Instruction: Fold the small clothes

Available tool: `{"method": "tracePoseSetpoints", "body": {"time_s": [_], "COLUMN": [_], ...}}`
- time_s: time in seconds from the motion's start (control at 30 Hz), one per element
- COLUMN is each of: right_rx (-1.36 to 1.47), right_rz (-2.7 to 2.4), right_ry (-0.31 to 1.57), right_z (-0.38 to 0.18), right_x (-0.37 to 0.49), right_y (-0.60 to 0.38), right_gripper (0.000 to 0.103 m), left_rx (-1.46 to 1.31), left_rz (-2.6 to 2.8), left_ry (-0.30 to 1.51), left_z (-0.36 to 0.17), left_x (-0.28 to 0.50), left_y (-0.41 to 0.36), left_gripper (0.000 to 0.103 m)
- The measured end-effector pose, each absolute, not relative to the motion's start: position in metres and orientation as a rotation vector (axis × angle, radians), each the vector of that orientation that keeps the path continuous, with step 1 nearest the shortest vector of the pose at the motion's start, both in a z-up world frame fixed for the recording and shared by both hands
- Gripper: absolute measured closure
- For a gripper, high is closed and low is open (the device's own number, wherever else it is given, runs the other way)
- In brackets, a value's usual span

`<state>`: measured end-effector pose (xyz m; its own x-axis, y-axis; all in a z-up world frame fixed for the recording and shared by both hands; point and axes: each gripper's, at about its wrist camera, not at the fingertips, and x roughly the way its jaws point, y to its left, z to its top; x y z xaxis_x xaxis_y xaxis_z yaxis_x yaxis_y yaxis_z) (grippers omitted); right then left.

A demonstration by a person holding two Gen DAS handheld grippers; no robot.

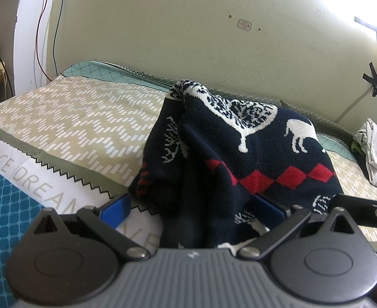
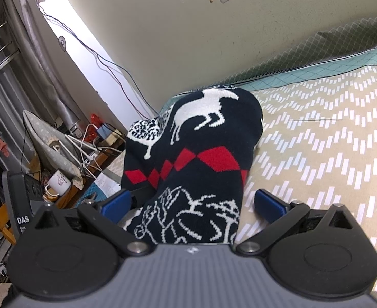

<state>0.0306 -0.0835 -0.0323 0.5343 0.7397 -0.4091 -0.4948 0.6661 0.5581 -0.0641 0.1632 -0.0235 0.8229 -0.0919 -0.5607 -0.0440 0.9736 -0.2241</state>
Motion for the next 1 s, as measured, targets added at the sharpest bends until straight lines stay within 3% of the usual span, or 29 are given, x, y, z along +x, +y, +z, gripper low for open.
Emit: {"method": "tracePoseSetpoints", "body": {"time_s": [1.0], "right_rx": [0.410], "right_rz": [0.766], "right_ry": [0.665], "right_z": [-0.0330], "right_x": [0.0306], "right_y": [-0.0840], "right_gripper": [0.006], "left_rx": [-0.233], "left_rz": [-0.026], "left_ry": [0.606], "left_z": [-0.0234], "left_x": [-0.0641], "left_y": [0.1624], "left_gripper": [0.000]}}
